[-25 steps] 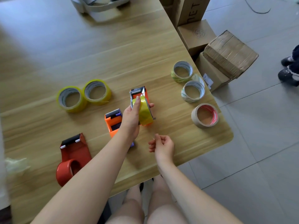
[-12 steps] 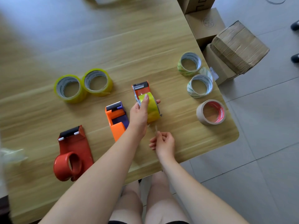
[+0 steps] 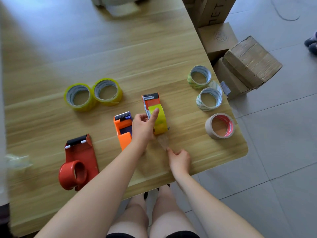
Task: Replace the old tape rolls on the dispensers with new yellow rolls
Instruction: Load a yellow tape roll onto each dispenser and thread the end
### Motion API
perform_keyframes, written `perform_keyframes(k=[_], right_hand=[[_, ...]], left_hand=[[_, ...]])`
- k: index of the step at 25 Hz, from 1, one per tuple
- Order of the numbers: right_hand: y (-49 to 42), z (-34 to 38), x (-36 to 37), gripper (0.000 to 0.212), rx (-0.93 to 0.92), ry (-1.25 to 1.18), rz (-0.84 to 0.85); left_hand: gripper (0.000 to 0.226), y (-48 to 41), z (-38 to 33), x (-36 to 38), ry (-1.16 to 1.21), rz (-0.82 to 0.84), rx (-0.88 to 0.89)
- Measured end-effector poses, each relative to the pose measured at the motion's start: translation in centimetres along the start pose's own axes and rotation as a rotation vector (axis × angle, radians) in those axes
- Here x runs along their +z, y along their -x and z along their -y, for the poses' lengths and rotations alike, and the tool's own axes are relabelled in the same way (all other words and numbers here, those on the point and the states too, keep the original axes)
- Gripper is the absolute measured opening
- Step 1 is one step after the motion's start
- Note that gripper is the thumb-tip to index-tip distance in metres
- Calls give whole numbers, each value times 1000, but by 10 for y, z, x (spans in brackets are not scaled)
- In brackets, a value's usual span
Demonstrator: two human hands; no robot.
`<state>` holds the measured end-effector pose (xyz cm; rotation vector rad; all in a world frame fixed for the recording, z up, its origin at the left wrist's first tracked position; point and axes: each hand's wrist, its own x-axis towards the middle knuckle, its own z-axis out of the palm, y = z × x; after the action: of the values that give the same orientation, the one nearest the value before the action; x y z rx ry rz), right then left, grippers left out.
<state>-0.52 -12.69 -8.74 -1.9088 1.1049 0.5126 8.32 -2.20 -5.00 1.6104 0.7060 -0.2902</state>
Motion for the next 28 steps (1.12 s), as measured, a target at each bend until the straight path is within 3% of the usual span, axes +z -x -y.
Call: perform_keyframes(k=[2, 5, 9, 11, 13, 15, 18, 21, 24, 28], right_hand=[[5, -1, -7, 24, 48, -47, 17], [19, 13, -11, 25, -35, -70, -24], [42, 54, 5, 33, -426, 80, 0], [54, 72, 16, 36, -616, 154, 41], [59, 82, 27, 28, -695, 208, 114], [58, 82, 41, 14, -674, 238, 221], [51, 77, 53, 30, -569, 293, 313], [46, 76, 54, 36, -491, 274, 383], [48, 72, 53, 37, -525, 291, 438], [57, 84, 61, 23, -432, 312, 693]], left_hand=[[47, 0, -3, -14, 47, -28, -36], [23, 5, -10, -47, 145, -132, 16], [19, 12, -6, -101, 126, -279, 58], [13, 10, 4, -121, 63, -307, -36], [6, 12, 19, -127, -13, -230, -160], [13, 19, 34, -122, -37, -82, -254], [17, 30, 46, -110, -12, 77, -286], [17, 31, 52, -105, 27, 62, -291], [22, 32, 51, -107, 47, 53, -280], [26, 35, 49, -127, 115, 10, -323]])
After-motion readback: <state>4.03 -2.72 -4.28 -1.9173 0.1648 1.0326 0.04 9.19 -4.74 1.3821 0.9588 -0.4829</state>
